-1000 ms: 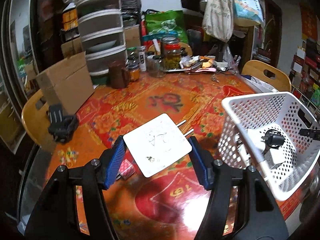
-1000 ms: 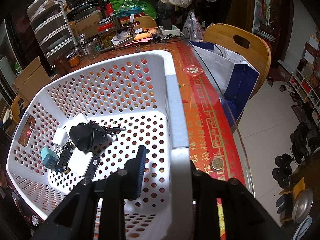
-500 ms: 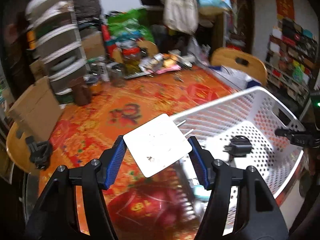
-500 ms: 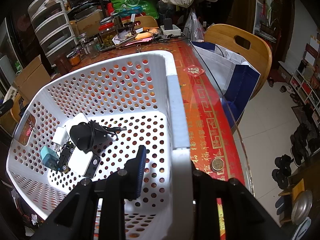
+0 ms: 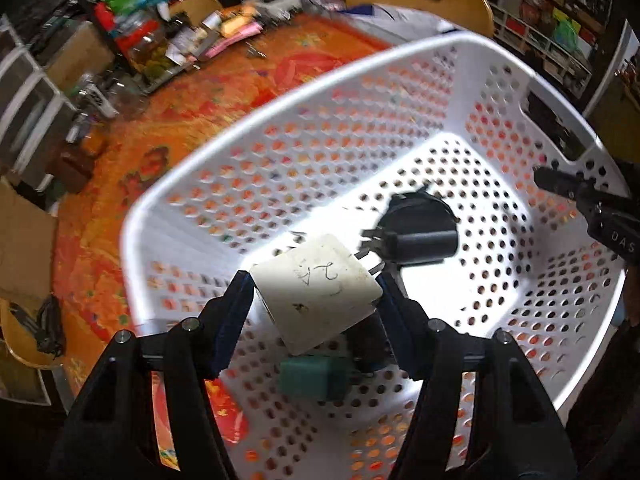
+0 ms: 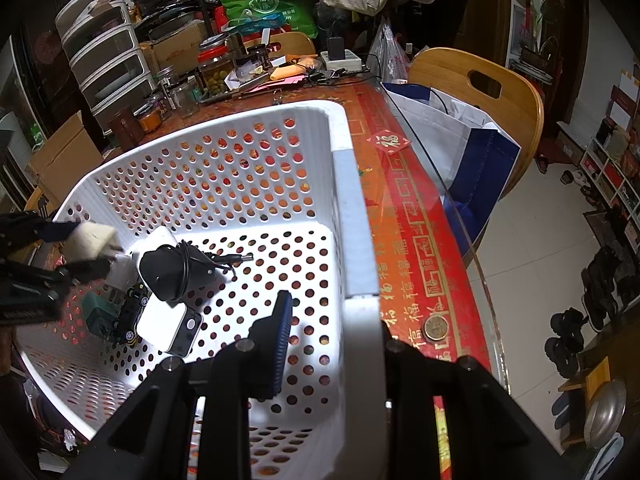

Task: Organize rigid objects
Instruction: 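Carry the white charger into the basket and release it, then grasp the pink polka-dot charger with the left tool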

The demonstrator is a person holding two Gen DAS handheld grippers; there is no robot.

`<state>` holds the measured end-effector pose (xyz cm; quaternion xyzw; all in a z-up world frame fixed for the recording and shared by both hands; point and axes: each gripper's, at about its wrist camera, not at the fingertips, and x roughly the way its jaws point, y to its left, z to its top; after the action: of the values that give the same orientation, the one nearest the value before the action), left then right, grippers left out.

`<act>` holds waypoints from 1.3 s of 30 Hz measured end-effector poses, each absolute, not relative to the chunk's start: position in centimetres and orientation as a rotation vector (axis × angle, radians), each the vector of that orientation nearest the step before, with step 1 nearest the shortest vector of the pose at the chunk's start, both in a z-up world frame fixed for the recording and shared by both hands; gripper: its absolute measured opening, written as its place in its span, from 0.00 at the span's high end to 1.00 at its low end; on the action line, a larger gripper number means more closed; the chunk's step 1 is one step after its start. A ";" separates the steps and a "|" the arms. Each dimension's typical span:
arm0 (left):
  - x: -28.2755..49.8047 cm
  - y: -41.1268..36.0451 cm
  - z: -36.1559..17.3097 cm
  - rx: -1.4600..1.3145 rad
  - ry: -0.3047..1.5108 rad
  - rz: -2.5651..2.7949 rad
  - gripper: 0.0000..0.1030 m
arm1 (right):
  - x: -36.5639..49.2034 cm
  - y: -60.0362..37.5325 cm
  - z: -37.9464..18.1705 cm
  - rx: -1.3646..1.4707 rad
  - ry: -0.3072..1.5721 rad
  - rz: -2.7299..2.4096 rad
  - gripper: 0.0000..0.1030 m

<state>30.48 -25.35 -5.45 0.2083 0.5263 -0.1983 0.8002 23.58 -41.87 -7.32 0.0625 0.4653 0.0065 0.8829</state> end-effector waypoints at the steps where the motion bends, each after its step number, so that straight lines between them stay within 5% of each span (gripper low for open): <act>1: 30.5 -25.7 -5.8 0.457 1.149 -0.442 0.41 | 23.6 -41.9 -7.3 0.129 0.969 0.013 0.74; 3: 30.0 -26.0 -6.0 0.474 1.141 -0.463 0.40 | 23.6 -41.9 -7.3 0.130 0.971 0.013 0.74; 5: 29.1 -25.9 -5.6 0.487 1.101 -0.463 0.23 | 23.6 -42.0 -7.3 0.130 0.970 0.013 0.74; 8: 28.2 -24.5 -3.3 0.425 1.025 -0.484 0.16 | 23.5 -42.0 -7.4 0.130 0.972 0.014 0.74; 12: 26.7 -15.8 1.5 0.225 0.878 -0.431 0.13 | 23.5 -42.2 -7.4 0.131 0.975 0.015 0.74; 14: 26.0 -10.3 2.7 0.160 0.801 -0.340 0.00 | 23.5 -42.2 -7.4 0.130 0.978 0.014 0.74; 21: 29.9 5.6 -5.2 -0.021 0.961 -0.006 0.01 | 23.6 -42.1 -7.3 0.130 0.974 0.013 0.74; 23: 30.7 7.7 -8.1 -0.070 1.005 0.012 0.09 | 23.6 -42.1 -7.3 0.131 0.973 0.012 0.74; 33: 32.2 6.4 -13.9 -0.083 1.056 -0.013 0.19 | 23.7 -42.2 -7.3 0.129 0.983 0.005 0.74; 39: 33.1 5.7 -15.4 -0.116 1.073 -0.009 0.37 | 23.8 -42.3 -7.3 0.127 0.983 0.008 0.74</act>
<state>33.10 5.70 -15.42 -0.0554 0.5107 -0.0041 0.8579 23.76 -42.26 -7.26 0.0610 0.4718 0.0037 0.8796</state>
